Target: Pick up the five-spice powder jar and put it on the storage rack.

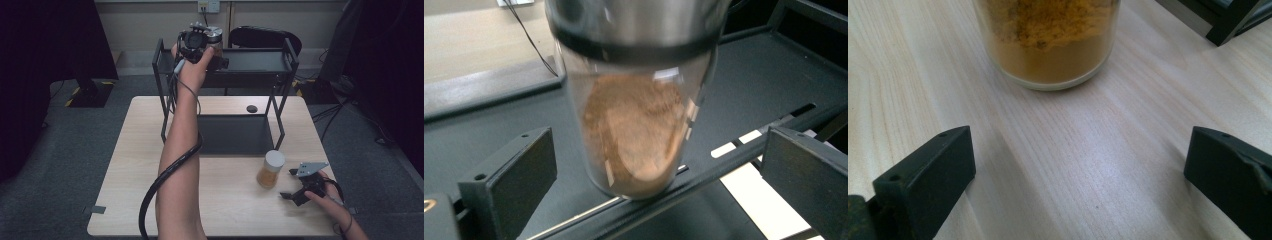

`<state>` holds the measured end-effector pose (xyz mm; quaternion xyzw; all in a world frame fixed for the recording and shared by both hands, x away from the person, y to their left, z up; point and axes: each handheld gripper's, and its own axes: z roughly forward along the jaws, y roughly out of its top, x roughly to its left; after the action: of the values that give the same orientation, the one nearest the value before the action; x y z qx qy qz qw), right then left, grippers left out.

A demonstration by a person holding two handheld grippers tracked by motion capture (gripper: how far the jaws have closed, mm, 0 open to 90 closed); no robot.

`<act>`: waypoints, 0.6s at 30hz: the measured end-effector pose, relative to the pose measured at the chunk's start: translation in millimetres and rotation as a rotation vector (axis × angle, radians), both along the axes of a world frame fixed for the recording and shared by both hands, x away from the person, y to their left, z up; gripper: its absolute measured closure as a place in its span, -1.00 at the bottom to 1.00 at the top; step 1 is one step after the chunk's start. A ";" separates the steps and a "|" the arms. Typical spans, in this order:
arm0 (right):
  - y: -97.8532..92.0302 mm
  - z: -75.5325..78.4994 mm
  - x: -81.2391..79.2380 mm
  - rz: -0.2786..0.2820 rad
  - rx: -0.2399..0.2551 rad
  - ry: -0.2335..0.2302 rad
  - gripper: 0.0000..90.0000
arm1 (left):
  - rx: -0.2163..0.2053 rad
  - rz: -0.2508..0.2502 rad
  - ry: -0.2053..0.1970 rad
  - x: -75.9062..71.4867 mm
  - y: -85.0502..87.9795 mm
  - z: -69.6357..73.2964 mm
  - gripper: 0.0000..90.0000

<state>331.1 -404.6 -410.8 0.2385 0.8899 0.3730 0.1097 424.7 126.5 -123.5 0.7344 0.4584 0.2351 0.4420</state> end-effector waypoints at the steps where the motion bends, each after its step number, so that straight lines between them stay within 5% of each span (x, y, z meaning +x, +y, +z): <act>1: 0.0 0.0 0.0 0.000 0.000 0.000 -1.00 | -0.001 -0.002 0.001 -0.9 0.3 -1.6 -0.96; 18: -0.1 0.1 0.1 0.001 0.000 0.000 -1.00 | -0.001 -0.020 -0.015 -16.5 0.4 -22.7 -0.95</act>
<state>331.2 -404.7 -410.8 0.2382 0.8901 0.3728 0.1096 408.3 126.9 -146.2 0.7367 0.4478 0.2360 0.4483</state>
